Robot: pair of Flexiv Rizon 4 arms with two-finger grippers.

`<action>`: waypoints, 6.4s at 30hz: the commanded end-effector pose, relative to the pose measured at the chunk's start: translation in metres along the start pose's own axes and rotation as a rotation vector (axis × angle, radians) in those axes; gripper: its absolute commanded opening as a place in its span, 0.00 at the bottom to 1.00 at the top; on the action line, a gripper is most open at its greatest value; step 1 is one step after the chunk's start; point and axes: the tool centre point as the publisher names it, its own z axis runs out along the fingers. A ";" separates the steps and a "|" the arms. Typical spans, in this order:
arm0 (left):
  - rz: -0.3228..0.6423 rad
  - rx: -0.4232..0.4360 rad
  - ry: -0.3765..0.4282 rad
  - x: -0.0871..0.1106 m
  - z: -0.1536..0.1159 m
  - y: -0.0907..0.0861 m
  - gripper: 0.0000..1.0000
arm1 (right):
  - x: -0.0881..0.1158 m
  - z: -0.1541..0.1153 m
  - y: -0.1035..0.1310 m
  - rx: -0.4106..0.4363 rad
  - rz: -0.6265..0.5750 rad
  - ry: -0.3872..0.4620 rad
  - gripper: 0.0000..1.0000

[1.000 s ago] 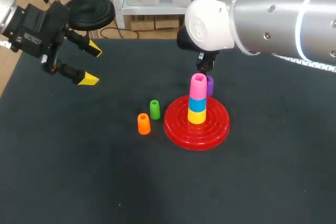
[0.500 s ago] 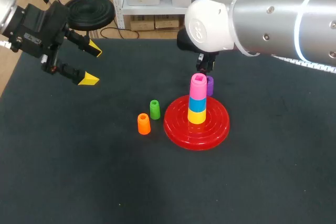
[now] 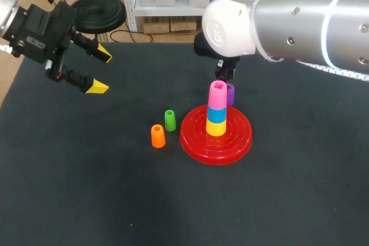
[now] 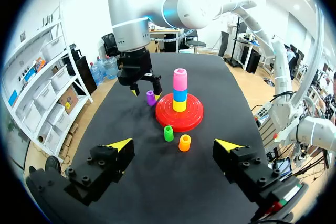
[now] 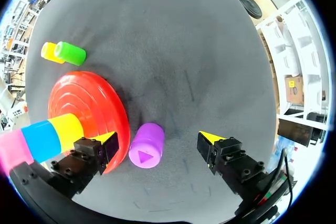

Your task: Pick up and stack the cylinders on the red base in this order: pink,purple,orange,green

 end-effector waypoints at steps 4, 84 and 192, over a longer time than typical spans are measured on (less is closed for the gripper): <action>0.001 -0.003 0.000 0.000 0.000 -0.001 1.00 | -0.001 0.001 0.001 0.002 0.001 0.013 0.00; 0.001 -0.003 0.000 0.000 0.000 -0.001 1.00 | -0.017 -0.200 0.032 0.265 0.083 -0.001 0.00; 0.001 -0.003 0.000 0.000 0.000 -0.001 1.00 | -0.003 -0.158 0.132 0.048 0.011 0.020 0.00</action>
